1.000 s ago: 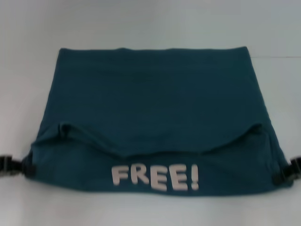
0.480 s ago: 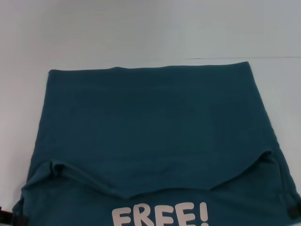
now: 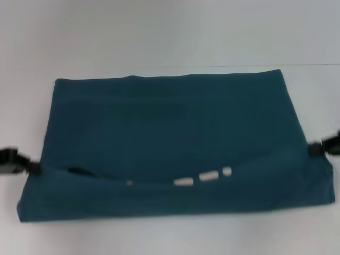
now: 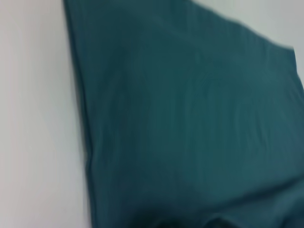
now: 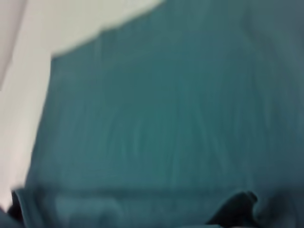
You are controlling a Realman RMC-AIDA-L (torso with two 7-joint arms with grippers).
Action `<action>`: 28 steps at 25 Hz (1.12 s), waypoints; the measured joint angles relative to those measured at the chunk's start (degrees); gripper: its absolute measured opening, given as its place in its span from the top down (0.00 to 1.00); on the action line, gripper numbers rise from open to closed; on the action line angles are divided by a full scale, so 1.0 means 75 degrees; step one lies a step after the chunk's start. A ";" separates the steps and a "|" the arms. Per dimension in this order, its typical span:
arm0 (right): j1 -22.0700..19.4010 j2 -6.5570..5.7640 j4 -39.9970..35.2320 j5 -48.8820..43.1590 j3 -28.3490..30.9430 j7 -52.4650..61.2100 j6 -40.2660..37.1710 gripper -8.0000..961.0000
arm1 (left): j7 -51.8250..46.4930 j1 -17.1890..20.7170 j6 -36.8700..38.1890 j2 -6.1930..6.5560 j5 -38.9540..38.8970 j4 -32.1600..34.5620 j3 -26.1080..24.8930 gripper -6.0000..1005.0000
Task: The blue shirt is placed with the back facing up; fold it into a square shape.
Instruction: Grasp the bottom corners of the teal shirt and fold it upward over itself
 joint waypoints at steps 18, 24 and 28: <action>0.1299 0.0361 0.1186 0.0261 -0.0838 0.0426 0.4853 0.93 | -0.1101 -0.1431 -0.3929 -0.0199 -0.0010 -0.1057 0.0491 0.99; 0.1486 0.0574 0.1480 0.0274 -0.1306 0.0429 0.6315 0.93 | -0.1272 -0.1508 -0.4901 -0.0400 -0.0017 -0.1078 0.0628 0.99; 0.1644 0.0651 0.1564 0.0266 -0.1421 0.0430 0.6839 0.93 | -0.1367 -0.1548 -0.5457 -0.0492 -0.0022 -0.1080 0.0697 0.99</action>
